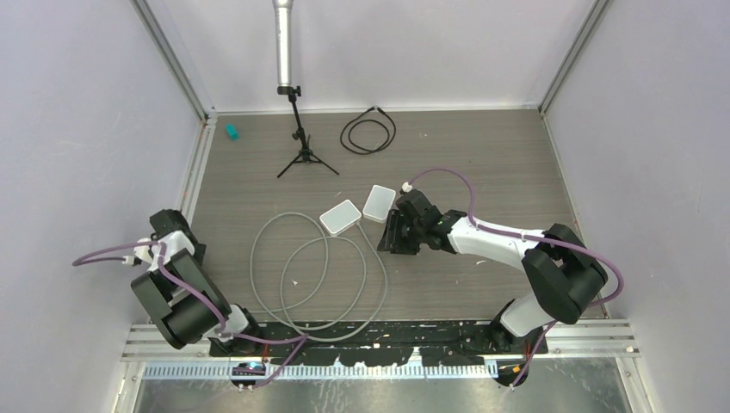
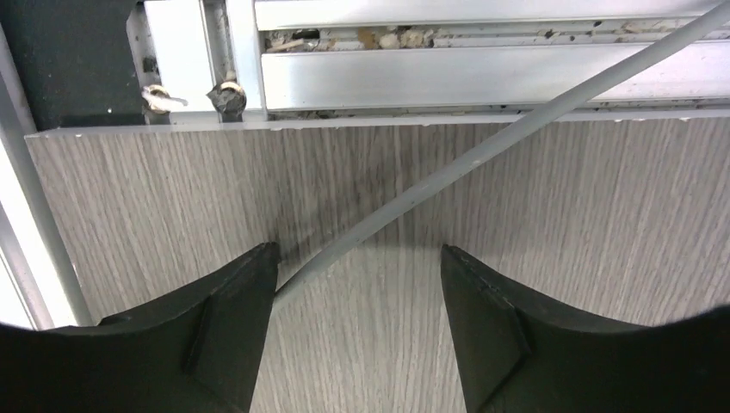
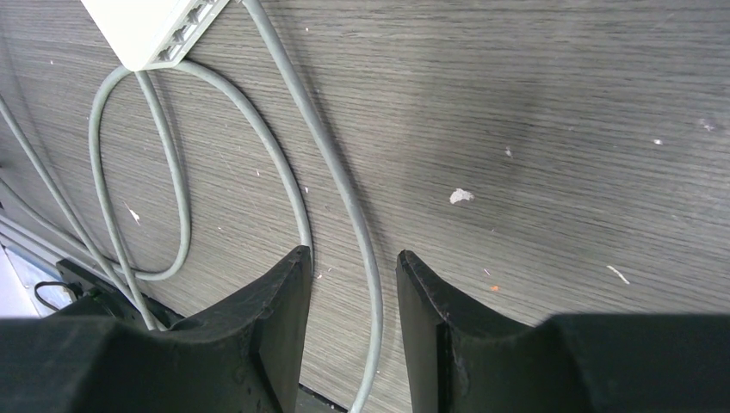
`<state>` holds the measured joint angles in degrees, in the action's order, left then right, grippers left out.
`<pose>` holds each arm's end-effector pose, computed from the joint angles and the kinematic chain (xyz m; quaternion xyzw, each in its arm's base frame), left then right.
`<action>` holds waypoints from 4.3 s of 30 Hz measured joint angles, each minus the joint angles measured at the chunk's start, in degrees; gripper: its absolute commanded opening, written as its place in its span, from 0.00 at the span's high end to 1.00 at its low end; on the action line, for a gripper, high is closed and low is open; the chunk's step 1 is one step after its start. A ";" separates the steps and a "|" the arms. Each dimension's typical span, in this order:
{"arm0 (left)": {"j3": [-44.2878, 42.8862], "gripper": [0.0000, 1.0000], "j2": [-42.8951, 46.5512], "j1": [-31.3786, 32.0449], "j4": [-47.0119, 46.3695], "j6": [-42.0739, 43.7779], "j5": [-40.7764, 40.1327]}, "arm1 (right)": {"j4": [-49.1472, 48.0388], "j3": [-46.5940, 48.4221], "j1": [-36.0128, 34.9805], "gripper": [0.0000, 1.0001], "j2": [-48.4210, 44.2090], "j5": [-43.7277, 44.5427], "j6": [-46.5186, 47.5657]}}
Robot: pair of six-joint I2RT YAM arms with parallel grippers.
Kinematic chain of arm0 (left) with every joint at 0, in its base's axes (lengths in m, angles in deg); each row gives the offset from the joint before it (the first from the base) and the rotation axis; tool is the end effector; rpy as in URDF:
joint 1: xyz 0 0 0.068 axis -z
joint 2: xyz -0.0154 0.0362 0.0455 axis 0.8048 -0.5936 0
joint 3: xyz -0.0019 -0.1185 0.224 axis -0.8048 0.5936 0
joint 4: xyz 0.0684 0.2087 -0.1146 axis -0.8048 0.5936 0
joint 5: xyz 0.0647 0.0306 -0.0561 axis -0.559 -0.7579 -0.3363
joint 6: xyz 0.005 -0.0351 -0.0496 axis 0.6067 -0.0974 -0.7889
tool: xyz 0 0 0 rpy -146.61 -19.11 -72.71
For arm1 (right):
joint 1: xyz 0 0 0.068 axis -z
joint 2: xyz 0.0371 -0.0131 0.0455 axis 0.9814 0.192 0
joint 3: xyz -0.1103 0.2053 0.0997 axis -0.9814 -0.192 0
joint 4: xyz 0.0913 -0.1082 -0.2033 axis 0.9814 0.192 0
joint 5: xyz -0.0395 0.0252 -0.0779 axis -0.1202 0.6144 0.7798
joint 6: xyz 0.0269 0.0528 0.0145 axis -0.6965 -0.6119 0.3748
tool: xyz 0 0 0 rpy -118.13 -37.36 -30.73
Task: Insert the plug into the switch port
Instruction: Pick up the connector from the center of the board.
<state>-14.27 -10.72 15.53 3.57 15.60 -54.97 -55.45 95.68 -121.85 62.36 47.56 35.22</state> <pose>0.1637 0.1498 0.1405 -0.6943 0.6745 0.1689 0.1856 0.2114 0.2026 0.1604 0.0148 0.9457 0.2596 0.1950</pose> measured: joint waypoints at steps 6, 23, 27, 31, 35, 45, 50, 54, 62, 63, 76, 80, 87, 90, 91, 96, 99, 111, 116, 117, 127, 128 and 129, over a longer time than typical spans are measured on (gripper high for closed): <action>0.55 0.70 -0.83 0.07 -4.39 0.68 -0.72 | 0.00 0.02 0.00 0.54 0.20 -0.02 -0.02; 6.58 1.00 21.42 20.68 -8.28 4.33 -0.70 | 0.15 0.22 0.00 0.55 0.90 1.55 -0.02; 3.67 1.00 30.01 26.73 -7.67 6.16 -0.17 | 1.73 0.22 0.00 0.55 -0.33 3.30 0.02; 2.84 1.00 36.89 28.06 -6.91 6.43 4.13 | 3.34 0.15 0.00 0.55 -4.59 6.38 0.22; 5.33 1.00 46.90 28.37 -8.26 4.46 14.80 | 3.41 -0.44 0.00 0.54 -11.32 8.76 0.70; 5.90 1.00 54.51 34.69 -6.75 4.33 33.42 | 5.42 -2.56 0.00 0.53 -26.36 16.13 1.86; 5.90 1.00 55.28 43.04 -5.70 5.46 33.70 | 6.80 -2.56 0.00 0.47 -31.23 20.37 3.28; 5.90 1.00 53.68 54.51 -5.68 5.92 29.03 | 8.41 -2.14 0.00 0.47 -32.22 22.75 4.04; 5.66 1.00 40.81 97.88 -9.57 10.36 3.21 | 10.27 -2.01 0.00 0.38 -33.20 21.18 4.11; 5.60 1.00 38.47 102.97 -11.06 11.10 -0.52 | 10.16 -2.03 0.00 0.37 -34.03 20.55 3.72; 0.61 1.00 11.76 121.85 -30.60 13.68 -27.15 | 4.72 -7.41 0.00 0.33 -41.07 16.50 -12.00; -0.52 1.00 9.92 123.16 -33.44 13.05 -29.14 | 4.15 -8.74 0.00 0.34 -40.22 15.39 -15.15; -2.60 1.00 7.02 123.34 -35.28 12.74 -28.46 | -1.42 -9.88 0.00 0.40 -35.21 11.67 -16.90; -2.80 1.00 6.40 123.38 -35.80 12.55 -27.76 | -2.91 -9.88 0.00 0.42 -33.38 10.36 -16.39; -2.80 1.00 6.32 123.43 -35.87 12.46 -27.54 | -3.28 -9.88 0.00 0.43 -33.09 10.03 -16.20; -2.80 1.00 6.27 123.58 -36.74 12.48 -26.56 | -5.38 -9.88 0.00 0.64 -32.63 9.16 -15.08; -2.80 1.00 6.27 123.67 -37.48 12.74 -25.92 | -6.54 -9.88 0.00 0.90 -31.67 8.74 -14.56; -3.58 0.29 9.99 123.89 -32.92 13.99 -20.15 | -3.65 -5.03 0.00 0.99 -32.57 8.41 -2.47; -2.23 0.27 22.34 123.89 -31.04 16.31 -15.89 | -0.44 -0.48 0.00 0.99 -36.98 8.17 9.29; -1.36 0.27 25.68 123.89 -31.04 17.40 -14.86 | 0.02 0.39 0.00 0.99 -37.94 6.64 12.20; 3.61 0.31 49.92 123.86 -31.17 27.87 -2.89 | -5.07 -2.14 0.00 0.99 -44.98 -19.82 26.12; 3.61 0.32 50.49 123.89 -31.15 28.65 -1.31 | -6.34 -3.17 -0.02 0.99 -45.81 -21.70 26.29; 3.61 0.32 50.56 123.89 -31.15 29.29 0.07 | -7.98 -4.48 -0.04 0.99 -46.80 -23.89 26.58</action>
<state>-10.66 39.83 139.41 -27.58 44.89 -54.90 -63.43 91.20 -121.89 15.56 23.67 61.79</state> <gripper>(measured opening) 0.689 0.121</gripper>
